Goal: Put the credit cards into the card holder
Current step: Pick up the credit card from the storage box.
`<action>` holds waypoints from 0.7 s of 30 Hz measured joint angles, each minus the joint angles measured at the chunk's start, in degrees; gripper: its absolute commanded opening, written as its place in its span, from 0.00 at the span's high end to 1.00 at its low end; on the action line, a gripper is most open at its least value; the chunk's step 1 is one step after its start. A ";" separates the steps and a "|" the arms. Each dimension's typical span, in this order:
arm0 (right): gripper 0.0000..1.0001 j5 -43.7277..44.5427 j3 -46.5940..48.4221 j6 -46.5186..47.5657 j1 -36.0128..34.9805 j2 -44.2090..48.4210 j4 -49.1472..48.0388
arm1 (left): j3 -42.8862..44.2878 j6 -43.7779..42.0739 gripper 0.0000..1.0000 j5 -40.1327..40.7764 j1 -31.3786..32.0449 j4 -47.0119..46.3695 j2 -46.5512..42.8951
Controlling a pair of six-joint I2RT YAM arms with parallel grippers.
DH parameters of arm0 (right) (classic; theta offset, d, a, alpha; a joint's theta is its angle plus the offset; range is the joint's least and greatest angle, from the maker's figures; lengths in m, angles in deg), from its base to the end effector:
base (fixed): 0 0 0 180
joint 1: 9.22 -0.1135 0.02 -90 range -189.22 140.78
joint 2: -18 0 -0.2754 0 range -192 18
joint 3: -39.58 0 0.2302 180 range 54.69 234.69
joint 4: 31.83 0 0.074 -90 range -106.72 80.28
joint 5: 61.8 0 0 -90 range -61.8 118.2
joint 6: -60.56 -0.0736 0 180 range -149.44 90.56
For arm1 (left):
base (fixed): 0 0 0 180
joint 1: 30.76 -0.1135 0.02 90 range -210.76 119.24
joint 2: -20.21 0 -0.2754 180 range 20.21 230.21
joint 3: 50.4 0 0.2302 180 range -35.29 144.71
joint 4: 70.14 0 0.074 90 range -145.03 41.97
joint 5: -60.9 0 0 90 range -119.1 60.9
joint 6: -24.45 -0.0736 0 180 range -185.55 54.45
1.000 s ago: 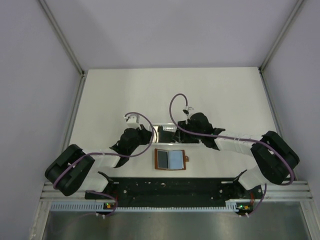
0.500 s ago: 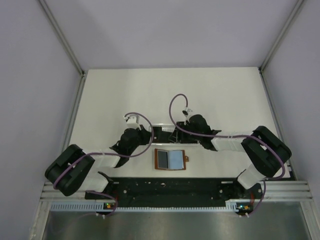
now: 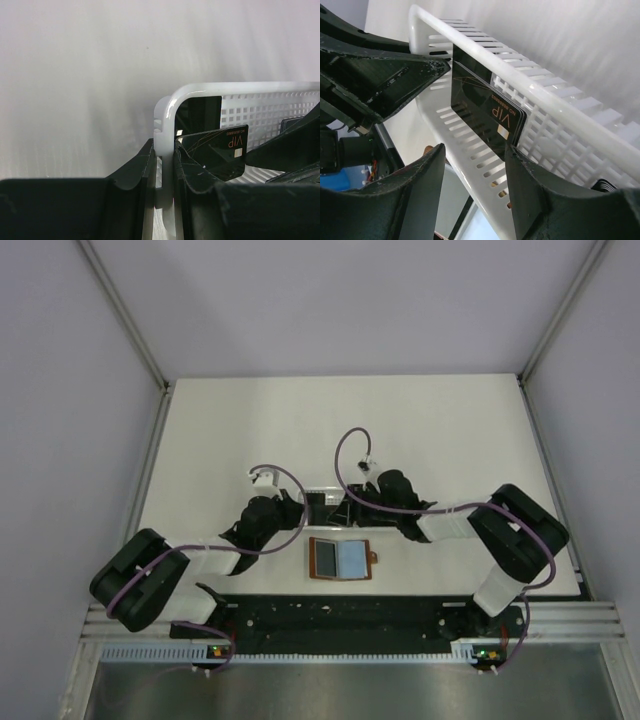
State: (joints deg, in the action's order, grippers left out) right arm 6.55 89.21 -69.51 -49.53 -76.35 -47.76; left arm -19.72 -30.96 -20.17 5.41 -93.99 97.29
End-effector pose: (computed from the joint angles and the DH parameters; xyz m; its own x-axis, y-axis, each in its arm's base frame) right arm 0.2335 0.2337 0.1575 -0.8268 0.0832 -0.5563 -0.4124 0.5829 0.7001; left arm 0.2107 -0.1399 0.1590 -0.5201 -0.3144 -0.7941 0.2089 0.8547 -0.4753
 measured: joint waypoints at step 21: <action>0.51 -0.04 -0.13 0.11 0.00 0.50 -2.01 | 0.00 0.31 1.00 -0.52 0.02 -0.13 0.00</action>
State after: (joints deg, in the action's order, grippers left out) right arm 6.51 89.08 -69.40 -49.53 -75.85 -49.77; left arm -19.72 -30.66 -20.69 5.43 -94.12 97.29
